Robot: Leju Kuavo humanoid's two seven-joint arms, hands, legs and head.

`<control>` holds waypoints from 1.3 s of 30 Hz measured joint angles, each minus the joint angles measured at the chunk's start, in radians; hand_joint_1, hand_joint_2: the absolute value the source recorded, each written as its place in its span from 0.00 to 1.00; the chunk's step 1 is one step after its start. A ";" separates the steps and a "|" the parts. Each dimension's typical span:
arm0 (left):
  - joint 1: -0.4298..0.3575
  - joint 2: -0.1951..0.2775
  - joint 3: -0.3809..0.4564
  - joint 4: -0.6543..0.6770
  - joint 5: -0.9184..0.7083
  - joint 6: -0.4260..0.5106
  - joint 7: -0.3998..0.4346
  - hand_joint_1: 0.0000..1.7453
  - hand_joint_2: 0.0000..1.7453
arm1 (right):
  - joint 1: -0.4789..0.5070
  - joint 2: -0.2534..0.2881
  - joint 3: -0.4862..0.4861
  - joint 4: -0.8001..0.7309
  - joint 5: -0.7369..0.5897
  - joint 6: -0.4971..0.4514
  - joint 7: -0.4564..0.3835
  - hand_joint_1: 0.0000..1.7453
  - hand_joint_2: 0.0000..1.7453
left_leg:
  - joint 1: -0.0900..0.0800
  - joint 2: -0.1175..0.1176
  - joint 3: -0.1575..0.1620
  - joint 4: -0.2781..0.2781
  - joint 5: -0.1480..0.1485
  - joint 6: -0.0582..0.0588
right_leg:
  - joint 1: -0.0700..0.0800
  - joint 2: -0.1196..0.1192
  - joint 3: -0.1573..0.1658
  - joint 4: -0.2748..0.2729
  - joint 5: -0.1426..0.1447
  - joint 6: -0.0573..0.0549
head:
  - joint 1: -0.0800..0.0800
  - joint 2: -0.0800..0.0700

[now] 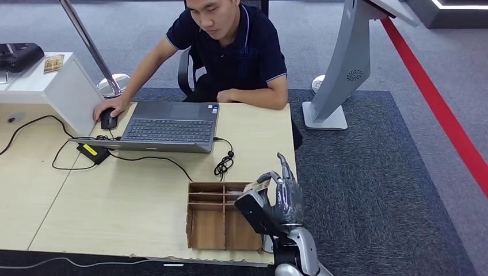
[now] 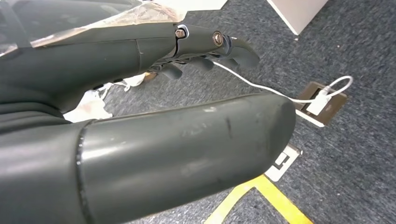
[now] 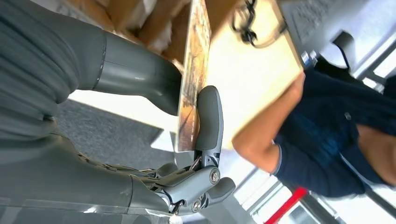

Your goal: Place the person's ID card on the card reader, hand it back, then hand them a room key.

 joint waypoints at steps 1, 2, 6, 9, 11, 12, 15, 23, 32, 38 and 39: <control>0.003 0.001 -0.001 0.000 0.004 0.003 0.000 0.00 0.00 | 0.005 -0.006 -0.010 -0.022 0.008 0.000 0.002 1.00 1.00 | 0.000 0.000 0.000 0.000 0.000 0.000 | 0.000 0.000 0.000 0.000 0.000 0.000 | 0.000 0.000; 0.005 0.002 -0.001 0.000 0.008 0.005 0.000 0.00 0.00 | 0.009 -0.011 -0.019 -0.042 0.014 -0.001 0.004 1.00 1.00 | 0.000 0.000 0.000 0.000 0.000 0.000 | 0.000 0.000 0.000 0.000 0.000 0.000 | 0.000 0.000; 0.010 0.004 -0.002 0.000 0.017 0.012 0.000 0.00 0.00 | 0.025 -0.035 -0.050 -0.119 0.028 -0.001 0.016 1.00 1.00 | 0.000 0.000 0.000 0.000 0.000 0.000 | 0.000 0.000 0.000 0.000 0.000 0.000 | 0.000 0.000; 0.012 0.005 -0.003 0.000 0.023 0.014 0.000 0.00 0.00 | 0.035 -0.048 -0.071 -0.165 0.034 -0.001 0.018 1.00 1.00 | 0.000 0.000 0.000 0.000 0.000 0.000 | 0.000 0.000 0.000 0.000 0.000 0.000 | 0.000 0.000; 0.013 0.006 -0.003 0.000 0.026 0.015 0.000 0.00 0.00 | 0.042 -0.053 -0.081 -0.188 0.034 -0.001 0.017 1.00 1.00 | 0.000 0.000 0.000 0.000 0.000 0.000 | 0.000 0.000 0.000 0.000 0.000 0.000 | 0.000 0.000; 0.014 0.007 -0.003 0.000 0.027 0.015 0.000 0.00 0.00 | 0.045 -0.055 -0.086 -0.196 0.034 -0.001 0.015 1.00 1.00 | 0.000 0.000 0.000 0.000 0.000 0.000 | 0.000 0.000 0.000 0.000 0.000 0.000 | 0.000 0.000; 0.014 0.008 -0.003 0.000 0.027 0.016 0.000 0.00 0.00 | 0.049 -0.059 -0.097 -0.215 0.034 -0.001 0.010 1.00 1.00 | 0.000 0.000 0.000 0.000 0.000 0.000 | 0.000 0.000 0.000 0.000 0.000 0.000 | 0.000 0.000; 0.010 0.008 -0.009 0.000 0.018 0.006 0.000 0.00 0.00 | 0.021 -0.057 -0.101 -0.218 0.028 0.000 -0.003 1.00 1.00 | 0.000 0.000 0.000 0.000 0.000 0.000 | 0.000 0.000 0.000 0.000 0.000 0.000 | 0.000 0.000; -0.005 0.008 -0.032 0.000 -0.001 -0.023 0.000 0.00 0.00 | -0.082 -0.032 -0.094 -0.178 -0.001 0.007 -0.004 1.00 1.00 | 0.000 0.000 0.000 0.000 0.000 0.000 | 0.000 0.000 0.000 0.000 0.001 0.000 | 0.000 0.000; -0.017 0.007 -0.050 -0.001 -0.010 -0.037 0.000 0.00 0.00 | -0.145 -0.006 -0.084 -0.133 -0.012 0.012 -0.004 1.00 1.00 | 0.000 0.000 0.000 0.000 0.000 0.000 | 0.000 0.000 0.000 0.000 0.001 0.000 | 0.000 0.000; -0.018 0.007 -0.052 -0.001 -0.011 -0.039 0.000 0.00 0.00 | -0.154 -0.001 -0.082 -0.125 -0.014 0.013 -0.004 1.00 1.00 | 0.000 0.000 0.000 0.000 0.000 0.000 | 0.000 0.000 0.000 0.000 0.001 0.000 | 0.000 0.000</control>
